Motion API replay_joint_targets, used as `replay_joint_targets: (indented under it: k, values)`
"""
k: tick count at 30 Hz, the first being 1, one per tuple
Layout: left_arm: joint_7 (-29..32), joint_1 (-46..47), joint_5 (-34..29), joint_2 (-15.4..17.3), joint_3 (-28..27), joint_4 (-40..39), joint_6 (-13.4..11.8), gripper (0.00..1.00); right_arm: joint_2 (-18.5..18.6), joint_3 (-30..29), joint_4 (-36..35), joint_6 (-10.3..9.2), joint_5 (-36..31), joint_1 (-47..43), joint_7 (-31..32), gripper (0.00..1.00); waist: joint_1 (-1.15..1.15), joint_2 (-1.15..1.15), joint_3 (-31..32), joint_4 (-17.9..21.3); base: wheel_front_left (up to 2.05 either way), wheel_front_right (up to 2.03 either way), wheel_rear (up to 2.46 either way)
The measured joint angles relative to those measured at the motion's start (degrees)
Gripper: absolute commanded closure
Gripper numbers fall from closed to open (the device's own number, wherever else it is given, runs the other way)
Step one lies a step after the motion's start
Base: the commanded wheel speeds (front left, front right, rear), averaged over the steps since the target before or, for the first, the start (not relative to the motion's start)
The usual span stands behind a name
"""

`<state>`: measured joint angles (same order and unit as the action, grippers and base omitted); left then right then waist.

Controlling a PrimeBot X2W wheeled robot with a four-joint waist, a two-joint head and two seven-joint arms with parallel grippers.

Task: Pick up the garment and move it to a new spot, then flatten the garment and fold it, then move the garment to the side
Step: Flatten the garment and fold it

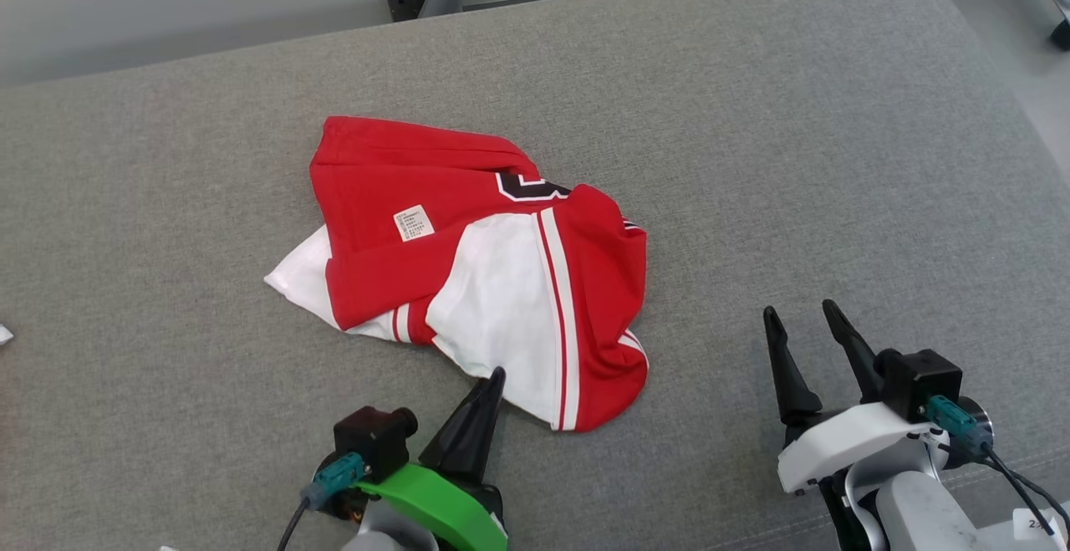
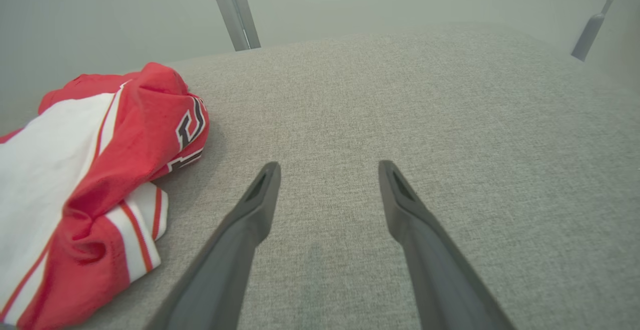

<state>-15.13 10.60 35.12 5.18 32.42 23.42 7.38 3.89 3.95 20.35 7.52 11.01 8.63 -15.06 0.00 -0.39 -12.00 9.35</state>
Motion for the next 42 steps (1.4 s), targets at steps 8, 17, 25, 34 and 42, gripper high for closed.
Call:
replay_joint_targets:
  k: [8, 17, 25, 34, 42]
  values:
    - [0.0, 5.8, -7.7, 2.9, 2.7, -7.9, 0.0, 1.0, -0.3, -0.3, 1.8, 0.0, 0.6, 0.2, 0.0, 0.0, 0.0, 0.0, 1.3, 0.4, 0.0, 0.0, 0.0]
    - [0.0, 23.8, -10.4, 2.7, 16.2, -10.1, 0.0, 1.0, -0.9, 1.3, 3.6, 0.0, 1.9, 0.0, 0.0, 0.0, 0.0, 0.0, 2.6, 3.6, 0.0, 0.0, 0.0]
    - [0.0, 33.6, -9.0, 1.6, 26.4, -0.5, 0.1, 0.35, -1.0, 1.7, 4.0, 0.0, 2.9, 1.1, 0.0, 0.0, 0.0, 0.0, 1.4, 8.8, 0.0, 0.0, 0.0]
    - [0.0, 34.7, -11.5, -0.4, 17.8, 3.7, 0.1, 0.0, -1.0, 1.1, 3.6, -0.01, 4.5, 1.1, 0.0, 0.0, 0.0, 0.0, -2.1, 10.9, 0.0, 0.0, 0.0]
    - [0.0, 28.0, -16.4, -0.5, 5.7, 3.5, -0.2, 0.0, -1.1, 0.7, 3.2, -0.01, 3.7, 1.4, 0.0, 0.0, 0.0, 0.0, -1.7, 7.3, 0.0, 0.0, 0.0]
